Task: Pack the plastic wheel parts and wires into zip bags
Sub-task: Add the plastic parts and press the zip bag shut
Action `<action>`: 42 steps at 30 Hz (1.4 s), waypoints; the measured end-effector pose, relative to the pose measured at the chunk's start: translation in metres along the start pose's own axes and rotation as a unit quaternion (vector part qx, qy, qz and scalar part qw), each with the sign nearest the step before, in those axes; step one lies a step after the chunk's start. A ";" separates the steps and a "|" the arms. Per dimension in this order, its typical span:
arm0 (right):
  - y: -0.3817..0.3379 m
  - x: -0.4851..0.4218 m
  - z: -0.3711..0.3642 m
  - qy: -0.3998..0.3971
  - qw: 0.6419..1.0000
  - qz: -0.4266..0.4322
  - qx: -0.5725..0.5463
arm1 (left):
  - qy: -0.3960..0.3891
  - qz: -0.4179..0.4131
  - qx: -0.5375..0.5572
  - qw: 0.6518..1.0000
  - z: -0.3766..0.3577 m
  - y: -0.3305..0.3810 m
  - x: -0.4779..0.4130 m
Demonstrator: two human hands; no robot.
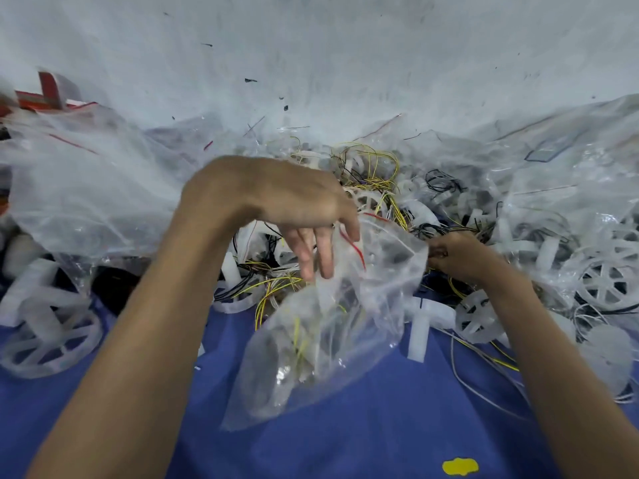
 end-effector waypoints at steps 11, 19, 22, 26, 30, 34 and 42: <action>-0.001 0.000 -0.001 -0.011 1.000 0.006 -0.011 | 0.033 -0.018 -0.347 0.937 0.006 -0.015 -0.005; 0.000 -0.004 0.000 0.025 0.998 -0.049 0.041 | 0.197 -0.247 -0.352 0.881 0.022 0.013 0.026; 0.003 -0.001 -0.003 0.011 0.999 -0.031 0.021 | 0.248 -0.277 -0.334 0.866 0.023 0.020 0.039; 0.002 0.003 -0.001 0.005 1.000 -0.011 -0.011 | 0.301 -0.287 -0.313 0.854 0.026 0.020 0.043; 0.003 -0.003 -0.003 -0.007 1.000 0.005 -0.003 | 0.344 -0.314 -0.301 0.832 0.026 0.023 0.045; 0.005 -0.005 -0.005 -0.014 1.000 0.004 -0.006 | 0.373 -0.359 -0.279 0.809 0.028 0.028 0.048; 0.002 -0.008 -0.006 -0.011 0.997 -0.022 0.073 | 0.374 -0.199 -0.327 0.844 0.055 -0.018 0.026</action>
Point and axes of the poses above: each hand's wrist, its own x-axis away from the middle knuckle, its own z-axis out of the back of the hand, y = z × x, the point moved 3 cm from there along -x, towards the middle knuckle, and after that the axes turned 15 degrees about -z, right-handed, at the moved point
